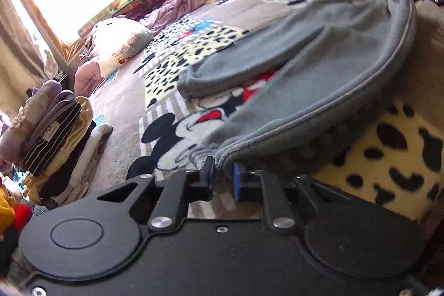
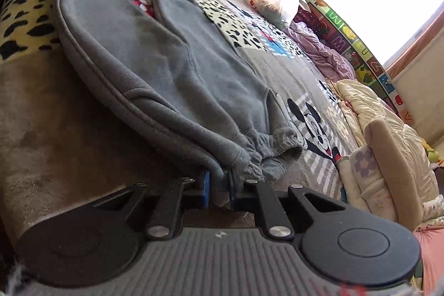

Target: Fold clothes

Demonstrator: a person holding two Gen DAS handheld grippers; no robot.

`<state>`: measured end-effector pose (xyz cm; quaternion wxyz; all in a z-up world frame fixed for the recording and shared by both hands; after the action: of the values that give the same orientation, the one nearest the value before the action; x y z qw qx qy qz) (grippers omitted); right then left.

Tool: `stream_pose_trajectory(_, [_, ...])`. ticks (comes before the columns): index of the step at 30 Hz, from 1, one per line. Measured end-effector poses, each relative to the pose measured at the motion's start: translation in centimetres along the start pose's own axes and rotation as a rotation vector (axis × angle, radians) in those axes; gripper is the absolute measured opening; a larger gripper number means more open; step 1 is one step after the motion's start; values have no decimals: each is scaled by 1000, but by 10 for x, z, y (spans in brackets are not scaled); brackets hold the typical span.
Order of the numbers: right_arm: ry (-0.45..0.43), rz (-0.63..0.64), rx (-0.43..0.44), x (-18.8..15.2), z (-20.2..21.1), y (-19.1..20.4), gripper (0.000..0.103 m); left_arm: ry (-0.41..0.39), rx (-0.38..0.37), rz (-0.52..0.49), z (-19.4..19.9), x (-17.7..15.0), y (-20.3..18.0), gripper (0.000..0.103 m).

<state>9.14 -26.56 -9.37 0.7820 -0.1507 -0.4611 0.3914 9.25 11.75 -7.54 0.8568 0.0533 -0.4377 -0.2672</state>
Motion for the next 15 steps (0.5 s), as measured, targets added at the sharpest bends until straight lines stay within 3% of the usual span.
stream_pose_trajectory(1, [-10, -32, -1, 4, 2, -8, 14, -16, 0, 35, -2, 9, 6, 5])
stream_pose_trajectory(5, [-33, -153, -4, 18, -3, -50, 13, -72, 3, 147, -13, 42, 26, 4])
stream_pose_trajectory(15, [-39, -295, -10, 39, -49, -109, 13, -120, 11, 257, -70, 101, 60, 3])
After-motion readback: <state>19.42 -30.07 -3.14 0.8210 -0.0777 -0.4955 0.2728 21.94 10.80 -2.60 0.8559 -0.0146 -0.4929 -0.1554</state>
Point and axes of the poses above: each gripper's, at about its wrist camera, not at the fingertips, and z roughly against the way its jaws point, y to its left, x to its top, the point moved 4 cm from there along -z, roughly the way its jaws point, and after that the axes turned 8 degrees about -x, right-handed, at the moved point
